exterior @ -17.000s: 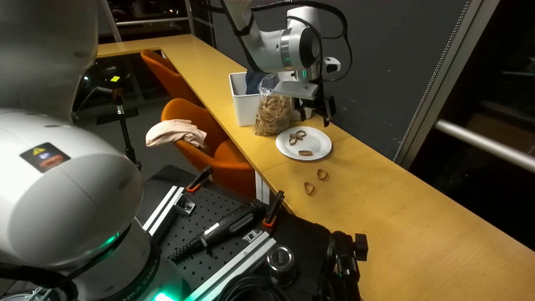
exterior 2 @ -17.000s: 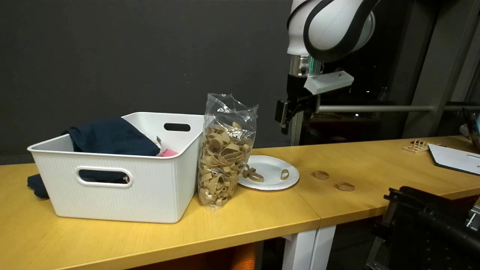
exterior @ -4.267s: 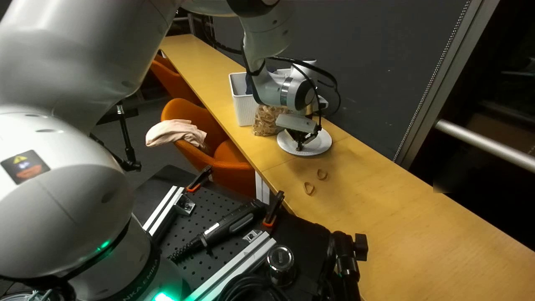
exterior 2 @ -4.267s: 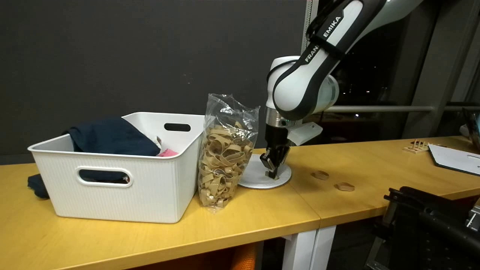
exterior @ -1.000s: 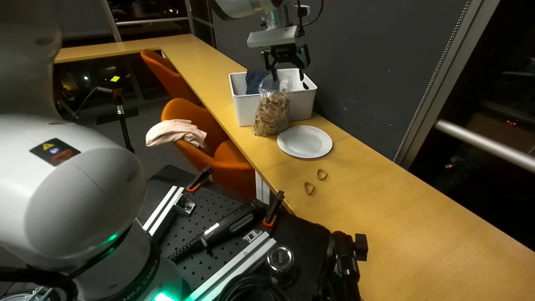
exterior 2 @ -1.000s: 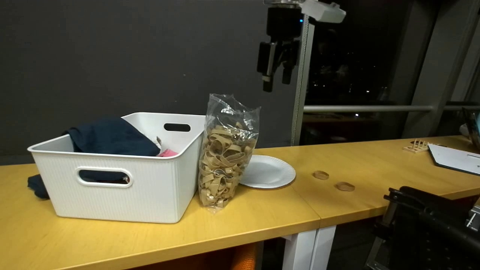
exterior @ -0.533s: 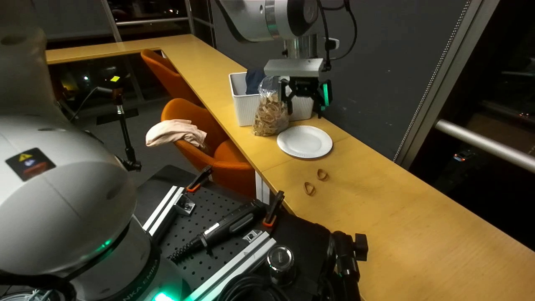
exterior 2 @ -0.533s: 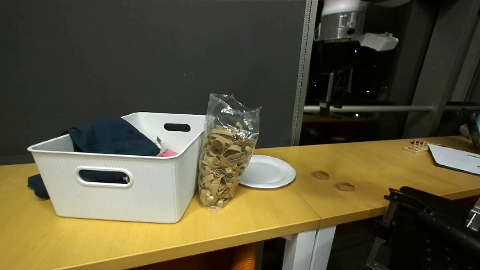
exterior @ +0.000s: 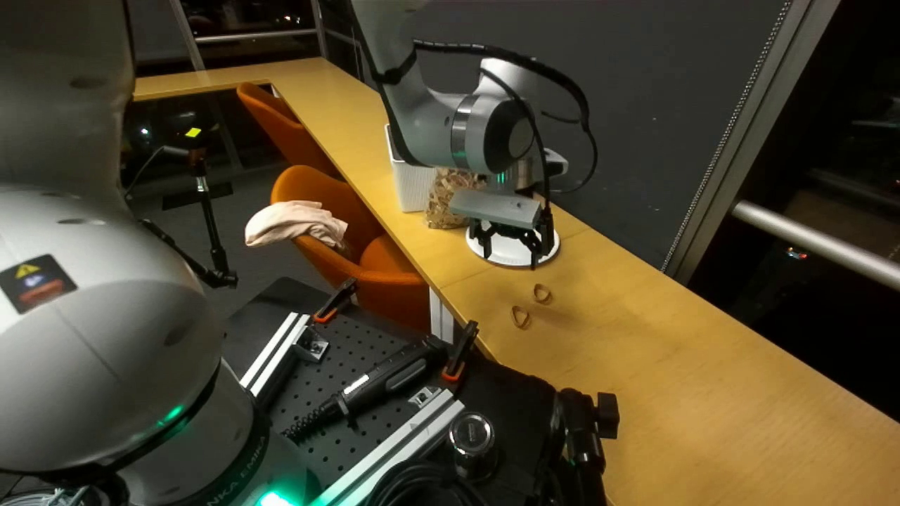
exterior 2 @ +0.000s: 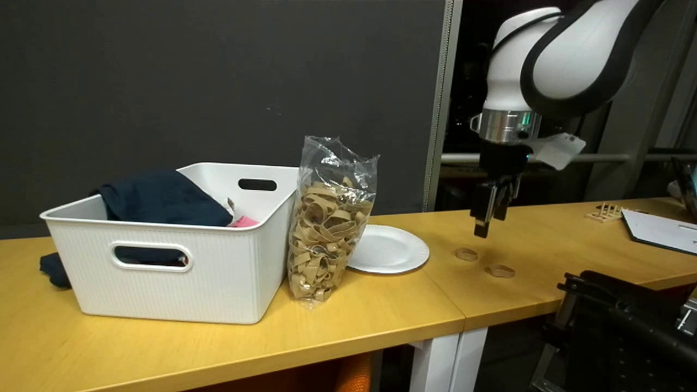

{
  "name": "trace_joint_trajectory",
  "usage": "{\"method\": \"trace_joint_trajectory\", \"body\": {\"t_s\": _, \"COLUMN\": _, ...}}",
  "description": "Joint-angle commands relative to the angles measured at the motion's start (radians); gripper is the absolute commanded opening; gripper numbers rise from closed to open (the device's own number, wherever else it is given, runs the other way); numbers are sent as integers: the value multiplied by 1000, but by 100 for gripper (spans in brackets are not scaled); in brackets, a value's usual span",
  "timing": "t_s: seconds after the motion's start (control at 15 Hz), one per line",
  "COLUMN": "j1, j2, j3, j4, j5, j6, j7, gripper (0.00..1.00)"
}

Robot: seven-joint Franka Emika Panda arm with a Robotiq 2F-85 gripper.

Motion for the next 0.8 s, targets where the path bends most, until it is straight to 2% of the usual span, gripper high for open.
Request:
{"method": "trace_joint_trajectory", "body": {"t_s": 0.0, "j1": 34, "j2": 85, "j3": -33, "j4": -19, "j5": -20, "j6": 153, "j7": 40, "gripper": 100}}
{"method": "trace_joint_trajectory", "body": {"t_s": 0.13, "j1": 59, "j2": 101, "j3": -65, "j4": -40, "j5": -26, "j6": 185, "j7": 58, "gripper": 100}}
{"method": "trace_joint_trajectory", "body": {"t_s": 0.4, "j1": 65, "j2": 133, "j3": -109, "j4": -73, "j5": -15, "j6": 242, "j7": 48, "gripper": 100}}
{"method": "trace_joint_trajectory", "body": {"t_s": 0.73, "j1": 57, "j2": 246, "j3": -107, "j4": 8, "j5": 14, "j6": 283, "j7": 36, "gripper": 100}}
